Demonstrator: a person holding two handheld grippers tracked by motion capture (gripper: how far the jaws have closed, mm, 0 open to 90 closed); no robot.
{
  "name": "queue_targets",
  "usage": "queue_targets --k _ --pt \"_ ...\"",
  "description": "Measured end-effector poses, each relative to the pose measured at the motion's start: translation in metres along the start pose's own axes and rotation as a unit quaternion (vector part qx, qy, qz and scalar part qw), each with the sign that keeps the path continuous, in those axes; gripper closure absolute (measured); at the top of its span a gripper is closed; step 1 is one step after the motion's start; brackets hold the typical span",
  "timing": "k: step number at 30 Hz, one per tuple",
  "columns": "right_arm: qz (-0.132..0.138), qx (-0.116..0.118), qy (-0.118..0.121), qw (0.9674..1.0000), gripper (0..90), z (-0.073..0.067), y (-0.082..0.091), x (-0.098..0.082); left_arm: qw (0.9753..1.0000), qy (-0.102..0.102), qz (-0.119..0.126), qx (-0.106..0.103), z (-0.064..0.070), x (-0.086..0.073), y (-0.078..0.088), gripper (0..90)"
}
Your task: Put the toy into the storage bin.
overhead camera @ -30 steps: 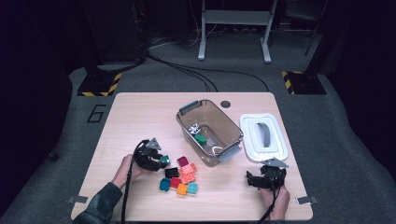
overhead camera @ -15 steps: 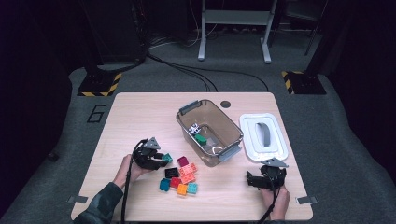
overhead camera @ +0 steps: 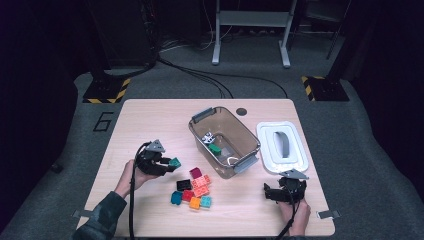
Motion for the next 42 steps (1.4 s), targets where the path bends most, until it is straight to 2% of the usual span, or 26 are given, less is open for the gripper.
queue_targets --k 4,8,13,14,19,25,30,31,38,42 --pt "0.0 0.0 0.0 1.0 2.4 0.0 0.0 0.0 1.0 -0.001 0.001 -0.001 0.001 0.009 0.007 59.2" --pt "0.0 0.0 0.0 1.0 2.4 0.0 0.0 0.0 0.9999 -0.012 0.0 -0.002 0.004 0.018 0.015 59.2" --pt "0.0 0.0 0.0 1.0 2.4 0.0 0.0 0.0 0.9999 -0.012 -0.001 -0.001 0.002 0.026 0.024 59.2" --pt "0.0 0.0 0.0 1.0 2.4 0.0 0.0 0.0 0.9999 -0.009 -0.002 -0.007 0.002 0.027 0.025 59.3" --pt "0.0 0.0 0.001 1.0 2.4 0.0 0.0 0.0 1.0 -0.008 -0.004 -0.003 -0.002 0.036 0.032 59.2" --pt "0.0 0.0 0.001 1.0 2.4 0.0 0.0 0.0 0.9998 -0.014 -0.011 -0.002 -0.005 0.046 0.034 59.2" --pt "0.0 0.0 0.001 1.0 2.4 0.0 0.0 0.0 0.9998 -0.017 -0.007 0.002 -0.006 0.059 0.039 59.3" --pt "0.0 0.001 0.001 1.0 2.4 0.0 0.0 0.0 0.9998 -0.016 -0.006 -0.003 -0.006 0.061 0.04 59.2" --pt "0.0 0.001 0.001 1.0 2.5 0.0 0.0 0.0 0.9995 -0.028 -0.014 0.006 -0.007 0.082 0.048 59.2" --pt "0.0 0.001 0.001 1.0 2.5 0.0 0.0 0.0 0.9992 -0.034 -0.019 0.011 -0.009 0.091 0.048 59.2"
Point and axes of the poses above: each handheld gripper's, and its own axes: y roughly backward along the jaws, x roughly out of its top, z roughly to its right, the point moved 9 cm from there along -y, roughly forward along the jaws, and after that the axes turned 6 degrees about -x, right-handed, at the moved point
